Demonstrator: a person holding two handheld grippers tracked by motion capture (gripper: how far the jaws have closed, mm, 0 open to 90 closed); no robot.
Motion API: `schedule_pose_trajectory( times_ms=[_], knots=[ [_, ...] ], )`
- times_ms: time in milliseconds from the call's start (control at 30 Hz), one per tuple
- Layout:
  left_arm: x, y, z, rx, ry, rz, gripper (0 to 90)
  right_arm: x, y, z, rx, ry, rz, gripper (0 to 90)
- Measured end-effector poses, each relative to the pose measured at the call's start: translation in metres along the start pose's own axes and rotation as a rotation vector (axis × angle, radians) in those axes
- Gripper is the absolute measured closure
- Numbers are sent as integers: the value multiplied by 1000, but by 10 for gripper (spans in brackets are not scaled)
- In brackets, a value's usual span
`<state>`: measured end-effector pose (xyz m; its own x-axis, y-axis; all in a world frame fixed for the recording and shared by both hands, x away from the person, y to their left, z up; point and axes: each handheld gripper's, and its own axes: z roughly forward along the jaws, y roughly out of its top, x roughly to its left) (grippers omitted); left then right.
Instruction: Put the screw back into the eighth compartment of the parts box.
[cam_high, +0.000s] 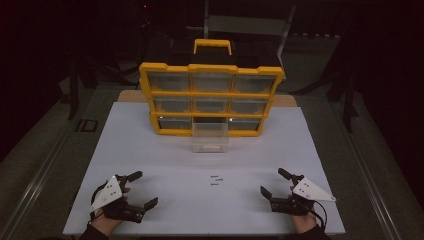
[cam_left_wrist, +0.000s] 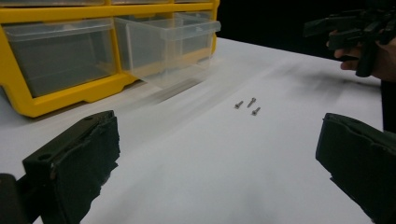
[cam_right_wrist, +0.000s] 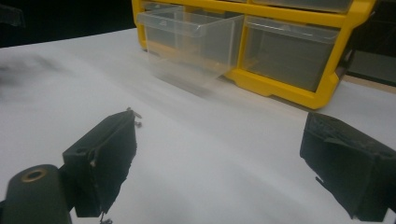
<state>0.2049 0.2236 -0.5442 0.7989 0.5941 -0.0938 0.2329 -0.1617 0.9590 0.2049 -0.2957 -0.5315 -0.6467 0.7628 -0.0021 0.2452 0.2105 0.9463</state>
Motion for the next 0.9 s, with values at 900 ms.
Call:
schedule_pose_trajectory(
  times_ms=[900],
  knots=[
    [-9, 27, 6, -40, -41, -14, 0, 4, 6, -9, -64, -42, -20, 110]
  ],
)
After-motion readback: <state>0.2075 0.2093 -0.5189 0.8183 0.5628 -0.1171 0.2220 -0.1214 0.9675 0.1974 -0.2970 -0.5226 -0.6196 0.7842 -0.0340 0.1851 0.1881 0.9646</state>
